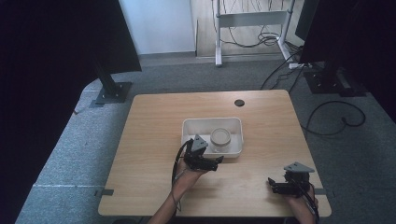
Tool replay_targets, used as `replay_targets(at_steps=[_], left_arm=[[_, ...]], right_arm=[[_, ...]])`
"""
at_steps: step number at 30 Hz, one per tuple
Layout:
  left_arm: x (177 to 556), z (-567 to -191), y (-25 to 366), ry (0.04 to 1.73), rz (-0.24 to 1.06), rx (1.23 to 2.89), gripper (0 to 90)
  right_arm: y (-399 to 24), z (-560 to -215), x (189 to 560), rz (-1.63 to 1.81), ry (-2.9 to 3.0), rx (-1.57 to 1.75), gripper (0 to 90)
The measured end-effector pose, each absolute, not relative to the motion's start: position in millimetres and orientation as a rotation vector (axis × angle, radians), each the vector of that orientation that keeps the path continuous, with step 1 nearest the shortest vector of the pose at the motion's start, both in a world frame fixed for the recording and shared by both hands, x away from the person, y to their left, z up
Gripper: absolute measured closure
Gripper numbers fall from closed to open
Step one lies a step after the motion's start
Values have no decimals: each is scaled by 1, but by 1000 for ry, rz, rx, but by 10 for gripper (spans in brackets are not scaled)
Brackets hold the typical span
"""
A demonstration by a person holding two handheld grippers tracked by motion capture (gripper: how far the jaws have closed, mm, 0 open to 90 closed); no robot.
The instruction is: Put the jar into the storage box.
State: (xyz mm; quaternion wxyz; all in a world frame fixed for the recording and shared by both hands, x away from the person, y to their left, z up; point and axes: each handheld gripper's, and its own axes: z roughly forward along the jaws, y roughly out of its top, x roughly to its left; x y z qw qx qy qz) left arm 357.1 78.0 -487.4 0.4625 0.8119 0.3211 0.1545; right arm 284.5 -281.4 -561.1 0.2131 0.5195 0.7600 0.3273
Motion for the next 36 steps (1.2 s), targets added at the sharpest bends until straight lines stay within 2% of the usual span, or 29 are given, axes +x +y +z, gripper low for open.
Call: replay_targets(at_steps=[36], left_arm=[[329,-497,131,809,412,1972,55]], right_arm=[[-281,-561,284,909,2110,1442,23]])
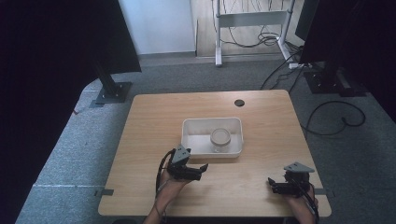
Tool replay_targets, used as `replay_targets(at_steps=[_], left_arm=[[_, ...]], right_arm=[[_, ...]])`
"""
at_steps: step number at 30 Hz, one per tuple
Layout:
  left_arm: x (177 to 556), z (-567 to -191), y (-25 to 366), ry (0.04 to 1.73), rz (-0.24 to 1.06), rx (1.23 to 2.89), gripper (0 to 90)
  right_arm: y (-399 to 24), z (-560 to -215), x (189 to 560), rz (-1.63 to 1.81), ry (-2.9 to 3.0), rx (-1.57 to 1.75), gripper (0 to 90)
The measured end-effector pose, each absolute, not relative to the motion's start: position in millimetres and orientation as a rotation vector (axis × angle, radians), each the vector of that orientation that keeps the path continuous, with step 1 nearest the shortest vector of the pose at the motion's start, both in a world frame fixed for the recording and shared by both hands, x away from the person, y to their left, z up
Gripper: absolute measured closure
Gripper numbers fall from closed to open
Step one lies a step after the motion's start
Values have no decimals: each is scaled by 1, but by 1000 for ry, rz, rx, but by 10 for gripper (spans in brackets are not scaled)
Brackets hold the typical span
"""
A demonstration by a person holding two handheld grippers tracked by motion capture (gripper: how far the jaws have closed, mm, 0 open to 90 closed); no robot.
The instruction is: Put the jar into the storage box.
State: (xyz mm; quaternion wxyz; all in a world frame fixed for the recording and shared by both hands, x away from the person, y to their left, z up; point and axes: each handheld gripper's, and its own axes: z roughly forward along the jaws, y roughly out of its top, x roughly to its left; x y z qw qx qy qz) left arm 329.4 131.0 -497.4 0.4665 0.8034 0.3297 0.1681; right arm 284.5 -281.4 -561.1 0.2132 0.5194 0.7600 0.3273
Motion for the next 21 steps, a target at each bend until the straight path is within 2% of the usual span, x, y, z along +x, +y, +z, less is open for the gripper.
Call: replay_targets(at_steps=[21], left_arm=[[315,-510,164,857,437,1939,56]], right_arm=[[-281,-561,284,909,2110,1442,23]])
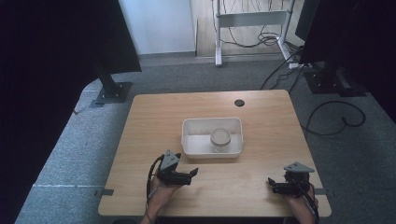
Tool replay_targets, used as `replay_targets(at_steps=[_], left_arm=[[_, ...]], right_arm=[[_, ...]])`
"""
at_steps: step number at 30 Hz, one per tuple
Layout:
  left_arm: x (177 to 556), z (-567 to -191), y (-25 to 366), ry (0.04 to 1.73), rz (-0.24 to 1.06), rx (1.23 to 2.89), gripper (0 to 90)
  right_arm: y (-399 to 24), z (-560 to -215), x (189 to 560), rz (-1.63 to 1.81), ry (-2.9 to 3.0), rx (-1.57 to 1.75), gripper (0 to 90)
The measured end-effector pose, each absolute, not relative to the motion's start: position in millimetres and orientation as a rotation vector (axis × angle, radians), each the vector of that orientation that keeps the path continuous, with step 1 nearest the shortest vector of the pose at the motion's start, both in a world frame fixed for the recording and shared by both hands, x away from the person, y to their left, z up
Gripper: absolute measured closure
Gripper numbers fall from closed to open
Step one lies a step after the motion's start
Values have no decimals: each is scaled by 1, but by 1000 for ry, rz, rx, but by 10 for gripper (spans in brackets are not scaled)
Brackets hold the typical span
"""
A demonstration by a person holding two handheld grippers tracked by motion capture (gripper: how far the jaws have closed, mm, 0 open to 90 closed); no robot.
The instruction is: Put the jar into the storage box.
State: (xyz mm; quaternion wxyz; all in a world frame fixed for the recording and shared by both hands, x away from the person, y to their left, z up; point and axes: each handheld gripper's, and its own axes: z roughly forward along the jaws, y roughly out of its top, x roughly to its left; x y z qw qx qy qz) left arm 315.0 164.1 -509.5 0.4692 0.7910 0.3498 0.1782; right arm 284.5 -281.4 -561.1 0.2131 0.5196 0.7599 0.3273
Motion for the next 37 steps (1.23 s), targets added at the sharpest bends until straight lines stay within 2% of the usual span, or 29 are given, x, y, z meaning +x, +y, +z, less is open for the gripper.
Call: replay_targets(at_steps=[13,25,37], left_arm=[[309,-524,180,909,450,1940,56],[307,-541,192,1022,460,1990,56],[308,-550,192,1064,453,2059,56]], right_arm=[[-281,-561,285,909,2109,1443,23],[-281,-561,285,909,2109,1442,23],[-281,-561,285,905,2108,1449,12]])
